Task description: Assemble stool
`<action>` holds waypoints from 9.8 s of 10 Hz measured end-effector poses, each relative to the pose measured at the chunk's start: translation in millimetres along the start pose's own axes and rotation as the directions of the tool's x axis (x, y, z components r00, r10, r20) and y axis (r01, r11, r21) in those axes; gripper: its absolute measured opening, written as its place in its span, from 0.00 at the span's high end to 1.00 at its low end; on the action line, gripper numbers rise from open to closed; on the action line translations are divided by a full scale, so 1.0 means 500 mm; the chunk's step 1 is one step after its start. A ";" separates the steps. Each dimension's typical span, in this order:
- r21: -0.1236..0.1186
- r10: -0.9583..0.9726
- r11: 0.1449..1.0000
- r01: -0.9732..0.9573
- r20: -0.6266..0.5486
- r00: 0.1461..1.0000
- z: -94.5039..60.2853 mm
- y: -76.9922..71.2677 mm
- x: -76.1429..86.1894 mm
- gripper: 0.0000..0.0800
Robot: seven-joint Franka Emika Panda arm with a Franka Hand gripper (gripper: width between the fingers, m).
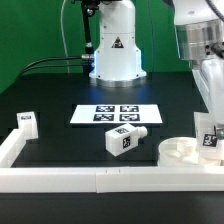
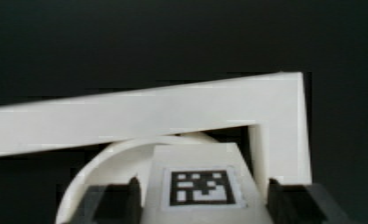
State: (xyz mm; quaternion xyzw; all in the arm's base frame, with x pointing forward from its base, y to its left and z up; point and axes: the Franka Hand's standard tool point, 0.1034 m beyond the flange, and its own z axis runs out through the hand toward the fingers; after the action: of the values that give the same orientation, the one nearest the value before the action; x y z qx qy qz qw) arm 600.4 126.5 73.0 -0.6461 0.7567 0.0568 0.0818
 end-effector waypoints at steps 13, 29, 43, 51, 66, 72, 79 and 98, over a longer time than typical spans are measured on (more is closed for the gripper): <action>-0.040 -0.403 0.912 0.408 0.097 0.910 -0.052 0.024 -0.023 0.19; -0.098 -0.841 -0.541 0.835 0.064 -0.537 -0.037 0.011 0.011 0.19; -0.094 -1.000 0.017 0.995 -0.027 0.014 0.009 0.005 0.033 0.58; 0.006 -0.554 0.831 0.556 -0.070 0.829 0.011 0.013 0.030 0.58; 0.008 -0.467 0.884 0.467 0.011 0.884 -0.042 -0.004 -0.009 0.20; -0.012 -0.917 0.399 0.917 0.006 0.399 -0.041 0.003 -0.022 0.19; -0.050 -0.957 -0.289 0.956 0.044 -0.287 -0.046 0.000 -0.026 0.19; 0.007 -0.180 -0.983 0.186 0.221 -0.958 -0.004 0.008 0.012 0.58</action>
Offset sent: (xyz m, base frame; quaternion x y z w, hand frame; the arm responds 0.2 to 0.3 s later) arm -0.0031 -0.0144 0.0016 0.0446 -0.0074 0.2662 0.9628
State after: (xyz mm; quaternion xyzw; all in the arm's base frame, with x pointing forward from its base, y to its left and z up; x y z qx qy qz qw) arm 595.7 120.9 73.8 -0.8168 -0.5767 0.0168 0.0028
